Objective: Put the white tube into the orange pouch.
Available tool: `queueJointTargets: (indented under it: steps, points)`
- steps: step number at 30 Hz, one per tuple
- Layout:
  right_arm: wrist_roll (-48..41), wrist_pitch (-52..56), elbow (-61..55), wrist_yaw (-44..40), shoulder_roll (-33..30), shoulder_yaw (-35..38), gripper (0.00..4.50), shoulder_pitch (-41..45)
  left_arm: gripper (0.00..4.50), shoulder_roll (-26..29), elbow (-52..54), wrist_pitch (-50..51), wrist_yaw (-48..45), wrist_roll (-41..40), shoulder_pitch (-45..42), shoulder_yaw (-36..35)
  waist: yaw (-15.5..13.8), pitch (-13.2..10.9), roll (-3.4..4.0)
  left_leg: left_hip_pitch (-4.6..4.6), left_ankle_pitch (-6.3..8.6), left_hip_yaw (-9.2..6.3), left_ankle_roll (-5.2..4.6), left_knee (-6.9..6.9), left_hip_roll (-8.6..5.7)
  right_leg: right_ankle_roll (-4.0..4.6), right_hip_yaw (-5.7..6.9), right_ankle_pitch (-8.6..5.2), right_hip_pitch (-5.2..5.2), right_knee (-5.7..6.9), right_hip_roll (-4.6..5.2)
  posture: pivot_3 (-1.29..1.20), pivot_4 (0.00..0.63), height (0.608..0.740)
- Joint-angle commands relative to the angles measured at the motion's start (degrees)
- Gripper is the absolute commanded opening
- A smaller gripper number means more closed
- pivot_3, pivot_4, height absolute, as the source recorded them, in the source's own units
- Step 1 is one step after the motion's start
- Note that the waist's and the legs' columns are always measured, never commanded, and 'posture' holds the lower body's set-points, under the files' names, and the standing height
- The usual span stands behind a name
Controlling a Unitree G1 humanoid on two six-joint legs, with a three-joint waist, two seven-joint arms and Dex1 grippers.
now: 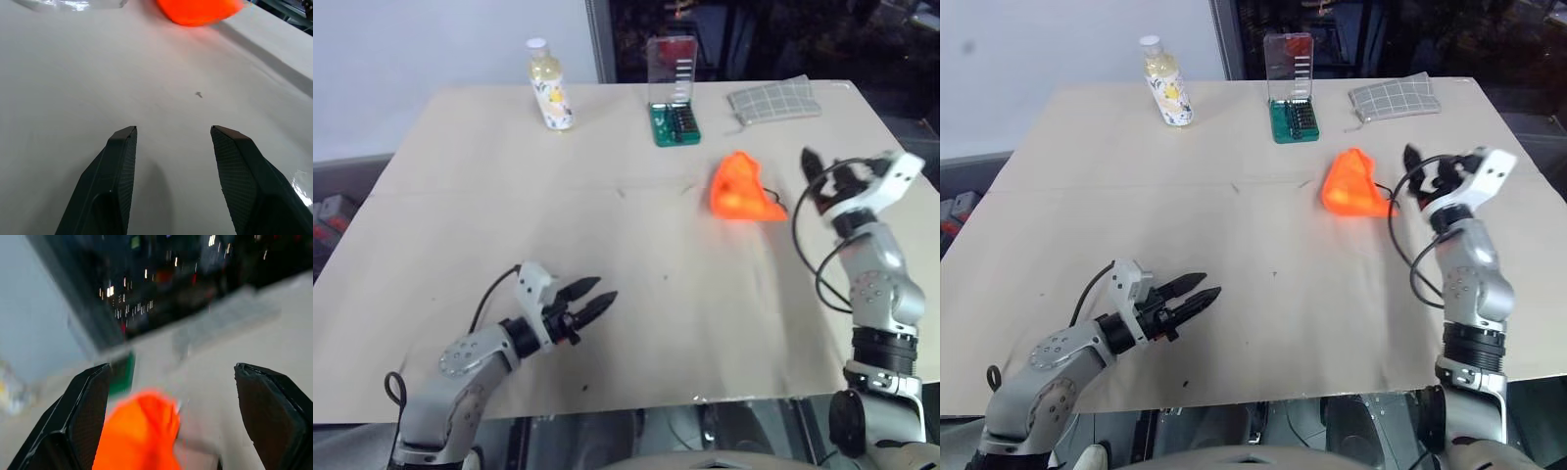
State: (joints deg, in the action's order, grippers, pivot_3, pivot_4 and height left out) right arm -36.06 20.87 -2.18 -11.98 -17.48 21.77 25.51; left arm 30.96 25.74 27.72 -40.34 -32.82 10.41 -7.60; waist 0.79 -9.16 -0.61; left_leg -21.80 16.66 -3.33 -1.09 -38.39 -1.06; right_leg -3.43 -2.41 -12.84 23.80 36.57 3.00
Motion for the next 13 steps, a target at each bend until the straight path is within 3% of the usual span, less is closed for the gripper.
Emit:
queueJointTargets:
  steps: [1, 4, 7, 10, 13]
  points:
    - [-0.24, 4.11, -2.92, -8.47, -7.06, -0.9, 4.03, -6.34, 2.45, 0.98, 1.84, -0.46, -1.07, -0.94, 1.67, -1.64, -0.14, 0.0, 0.01, -0.04, 0.08, 0.0, -0.13, 0.0, 0.01, 0.0, 0.02, 0.0, 0.0, -0.06, 0.01, 0.0, 0.15, 0.74]
    - [-0.13, 5.87, -5.0, -18.92, -14.5, -3.21, 4.03, -14.02, 2.45, 1.7, 2.06, -0.73, -1.99, -1.01, 3.1, -2.27, -0.07, -0.02, 0.04, -0.07, 0.11, 0.07, -0.2, -0.01, -0.02, -0.01, 0.0, 0.0, -0.03, -0.19, 0.08, 0.0, 0.15, 0.74]
    - [-0.51, 6.04, -7.6, -35.75, -23.93, -5.11, 4.03, -26.89, 2.45, 3.2, 2.87, -1.67, -3.48, -0.37, 5.92, -3.4, -0.16, -0.01, 0.13, 0.01, 0.13, 0.15, -0.25, -0.02, -0.03, -0.03, -0.05, -0.01, -0.1, -0.17, 0.09, 0.0, 0.15, 0.74]
    - [-1.25, 3.09, -7.36, -45.38, -28.13, -3.18, 4.03, -35.3, 2.45, 3.9, 3.46, -2.44, -4.0, -0.59, 8.08, -5.06, -0.07, -0.01, 0.13, 0.08, 0.15, 0.09, -0.27, 0.0, 0.14, -0.04, 0.05, -0.03, -0.28, -0.31, -0.02, 0.0, 0.15, 0.74]
    - [-0.64, 1.18, -6.42, -49.3, -29.6, 0.04, 4.03, -40.45, 2.45, 3.73, 4.08, -2.21, -3.62, -1.7, 9.68, -7.45, 0.24, -0.02, 0.14, 0.23, 0.14, 0.33, -0.26, -0.08, 0.26, -0.03, -0.15, -0.03, -0.36, -0.31, -0.14, 0.0, 0.15, 0.74]
